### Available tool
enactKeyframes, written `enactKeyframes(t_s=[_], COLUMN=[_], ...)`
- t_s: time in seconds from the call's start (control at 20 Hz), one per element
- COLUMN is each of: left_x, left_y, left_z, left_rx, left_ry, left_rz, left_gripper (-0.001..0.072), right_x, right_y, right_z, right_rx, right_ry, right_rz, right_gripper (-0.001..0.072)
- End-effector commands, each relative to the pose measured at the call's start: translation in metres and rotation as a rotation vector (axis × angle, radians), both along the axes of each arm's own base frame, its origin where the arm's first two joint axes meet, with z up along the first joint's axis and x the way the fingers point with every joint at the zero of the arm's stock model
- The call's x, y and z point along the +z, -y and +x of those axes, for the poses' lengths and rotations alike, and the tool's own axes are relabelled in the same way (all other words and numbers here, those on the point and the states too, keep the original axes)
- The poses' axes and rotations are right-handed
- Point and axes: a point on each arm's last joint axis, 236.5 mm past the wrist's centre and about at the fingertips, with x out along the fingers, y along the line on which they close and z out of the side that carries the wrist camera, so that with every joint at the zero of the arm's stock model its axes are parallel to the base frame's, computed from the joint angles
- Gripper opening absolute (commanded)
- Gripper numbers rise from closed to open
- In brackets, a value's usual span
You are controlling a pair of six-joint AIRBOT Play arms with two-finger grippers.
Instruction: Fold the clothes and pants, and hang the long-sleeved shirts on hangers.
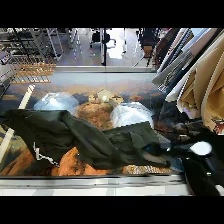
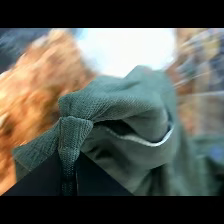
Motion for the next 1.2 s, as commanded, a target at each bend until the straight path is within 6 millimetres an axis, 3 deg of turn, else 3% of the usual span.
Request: enactKeyframes(t_s=[0.0, 0.15, 0.3, 0.4, 0.5, 0.6, 0.75, 0.95, 1.05, 1.15], left_x=[0.069, 0.174, 0.256, 0.290, 0.307, 0.310, 0.298, 0.254, 0.225, 0.200], left_y=[0.013, -0.001, -0.029, -0.054, -0.084, -0.111, -0.129, -0.164, -0.187, -0.198], left_z=[0.025, 0.028, -0.005, -0.040, -0.072, -0.092, -0.094, -0.098, -0.102, -0.099], left_rx=[0.009, 0.087, 0.191, 0.280, 0.401, 0.497, 0.524, 0.593, 0.629, 0.620], left_ry=[0.235, 0.545, 0.751, 0.822, 0.847, 0.850, 0.827, 0.670, 0.575, 0.519], left_rz=[-0.123, -0.195, -0.147, -0.026, 0.034, 0.050, 0.038, 0.154, 0.173, 0.128], left_gripper=[0.0020, 0.0020, 0.0020, 0.0019, 0.0019, 0.0019, 0.0019, 0.0019, 0.0019, 0.0019], right_x=[0.115, 0.233, 0.344, 0.388, 0.404, 0.400, 0.372, 0.312, 0.273, 0.233], right_y=[0.036, 0.093, 0.133, 0.149, 0.160, 0.164, 0.156, 0.147, 0.146, 0.131], right_z=[0.031, 0.049, 0.038, 0.021, 0.011, 0.008, 0.012, 0.015, 0.011, 0.008], right_rx=[-0.072, -0.249, -0.417, -0.479, -0.509, -0.508, -0.438, -0.312, -0.243, -0.154], right_ry=[0.346, 0.633, 0.900, 1.000, 1.025, 1.002, 0.903, 0.667, 0.505, 0.367], right_rz=[-0.202, -0.444, -0.597, -0.679, -0.738, -0.767, -0.746, -0.735, -0.738, -0.684], right_gripper=[0.0023, 0.0023, 0.0023, 0.0023, 0.0023, 0.0023, 0.0023, 0.0023, 0.0023, 0.0022])
